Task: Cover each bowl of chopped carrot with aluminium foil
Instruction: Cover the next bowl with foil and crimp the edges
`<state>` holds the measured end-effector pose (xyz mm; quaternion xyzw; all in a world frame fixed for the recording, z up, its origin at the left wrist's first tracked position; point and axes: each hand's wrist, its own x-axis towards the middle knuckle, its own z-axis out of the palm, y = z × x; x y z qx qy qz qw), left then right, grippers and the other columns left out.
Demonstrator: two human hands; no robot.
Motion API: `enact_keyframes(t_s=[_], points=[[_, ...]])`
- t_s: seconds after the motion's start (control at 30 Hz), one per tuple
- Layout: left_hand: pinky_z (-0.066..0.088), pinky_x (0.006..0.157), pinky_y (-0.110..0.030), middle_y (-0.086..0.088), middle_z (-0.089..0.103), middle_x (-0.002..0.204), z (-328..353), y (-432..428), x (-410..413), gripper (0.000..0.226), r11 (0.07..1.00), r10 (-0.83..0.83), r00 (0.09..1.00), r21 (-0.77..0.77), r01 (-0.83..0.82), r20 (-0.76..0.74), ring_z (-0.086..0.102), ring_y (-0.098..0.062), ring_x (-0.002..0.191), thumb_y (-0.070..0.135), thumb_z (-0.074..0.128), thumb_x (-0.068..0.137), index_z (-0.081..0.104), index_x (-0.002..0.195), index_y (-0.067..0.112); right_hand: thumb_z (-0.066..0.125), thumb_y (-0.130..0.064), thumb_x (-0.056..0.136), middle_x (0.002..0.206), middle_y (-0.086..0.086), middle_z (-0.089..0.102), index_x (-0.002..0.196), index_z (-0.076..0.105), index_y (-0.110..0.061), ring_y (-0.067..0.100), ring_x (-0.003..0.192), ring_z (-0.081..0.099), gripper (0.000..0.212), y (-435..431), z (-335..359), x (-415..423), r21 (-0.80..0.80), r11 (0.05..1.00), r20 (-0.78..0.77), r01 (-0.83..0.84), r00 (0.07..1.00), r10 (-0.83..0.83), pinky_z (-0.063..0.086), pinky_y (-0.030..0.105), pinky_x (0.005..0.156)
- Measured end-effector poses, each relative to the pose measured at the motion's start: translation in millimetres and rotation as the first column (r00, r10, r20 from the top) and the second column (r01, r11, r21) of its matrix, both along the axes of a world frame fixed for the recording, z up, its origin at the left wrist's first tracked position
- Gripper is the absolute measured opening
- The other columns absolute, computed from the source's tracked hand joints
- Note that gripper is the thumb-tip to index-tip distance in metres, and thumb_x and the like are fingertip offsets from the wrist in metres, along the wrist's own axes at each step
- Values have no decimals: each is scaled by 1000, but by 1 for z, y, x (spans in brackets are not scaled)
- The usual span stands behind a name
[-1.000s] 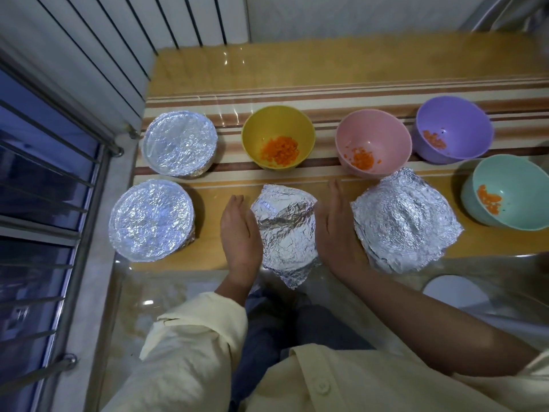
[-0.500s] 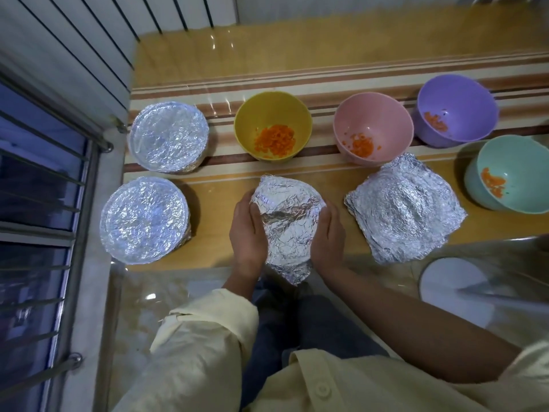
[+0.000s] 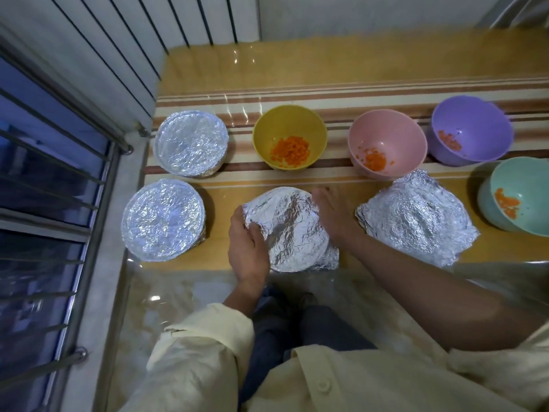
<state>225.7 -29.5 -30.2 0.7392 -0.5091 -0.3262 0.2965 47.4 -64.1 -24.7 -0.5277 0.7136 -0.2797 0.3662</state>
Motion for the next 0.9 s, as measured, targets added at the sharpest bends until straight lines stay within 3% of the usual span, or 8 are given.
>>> enact_keyframes(t_s=[0.1, 0.2, 0.37, 0.47, 0.57, 0.67, 0.77, 0.9], points=[[36, 93, -32, -13, 51, 142, 6, 6, -3, 49, 999, 27, 1000, 32, -27, 6, 49, -29, 123, 16, 40, 105, 35, 154, 20, 38, -26, 102, 120, 9, 55, 113, 61, -11, 21, 111, 47, 29, -3, 7, 3, 49, 996, 132, -77, 989, 70, 34, 26, 93], [35, 95, -32, -15, 50, 142, 8, 10, -6, 48, 995, 80, 996, 53, -79, -32, 48, -32, 127, 12, 40, 104, 36, 152, 15, 44, -37, 100, 141, 3, 47, 143, 40, -16, 15, 125, 44, 48, -4, 11, 2, 72, 994, 224, -76, 973, 58, 35, 28, 96], [40, 92, -42, -16, 44, 141, 12, 22, -15, 45, 972, 178, 984, 157, -178, 12, 51, -39, 119, 23, 41, 102, 38, 146, 17, 39, -37, 99, 145, 7, 44, 144, 37, -11, 20, 131, 41, 51, 9, 10, -2, -100, 994, 95, -50, 994, 60, 34, 37, 107], [38, 101, -47, -20, 39, 145, 10, 21, -13, 51, 972, 218, 968, 58, -226, 123, 46, -41, 127, 34, 39, 99, 44, 144, 10, 34, -32, 99, 147, 10, 41, 143, 39, -7, 22, 134, 37, 51, 21, 10, 2, -286, 956, -106, -71, 993, 43, 30, 39, 111], [31, 111, -50, -25, 39, 151, 10, 12, -8, 58, 979, 69, 957, -202, -11, 281, 38, -40, 139, 35, 32, 95, 50, 141, 4, 32, -30, 98, 150, 15, 34, 144, 37, -4, 27, 138, 31, 53, 31, 8, 13, -361, 915, -353, -181, 934, 46, 23, 42, 113], [24, 117, -53, -17, 36, 157, 5, -2, -11, 53, 919, -188, 889, -244, 309, 418, 31, -39, 146, 31, 32, 99, 49, 145, 12, 24, -37, 99, 156, 13, 23, 147, 30, -6, 24, 145, 16, 58, 34, -2, 24, -249, 921, -509, -298, 850, 137, 8, 42, 117], [18, 119, -54, -12, 30, 161, -5, -9, -12, 54, 880, -332, 819, -159, 448, 468, 26, -35, 149, 35, 29, 101, 42, 150, 17, 17, -45, 98, 157, 13, 17, 149, 23, -4, 23, 146, 11, 66, 34, -14, 24, -142, 949, -514, -281, 840, 173, 7, 38, 118], [34, 116, -49, -20, 38, 156, -19, -13, -3, 57, 881, -361, 850, -159, 445, 383, 39, -36, 142, 31, 29, 102, 39, 150, 2, 20, -41, 99, 155, 14, 25, 148, 25, -2, 22, 144, 20, 64, 35, -16, 20, -177, 962, -411, -209, 904, 120, 14, 30, 116]])
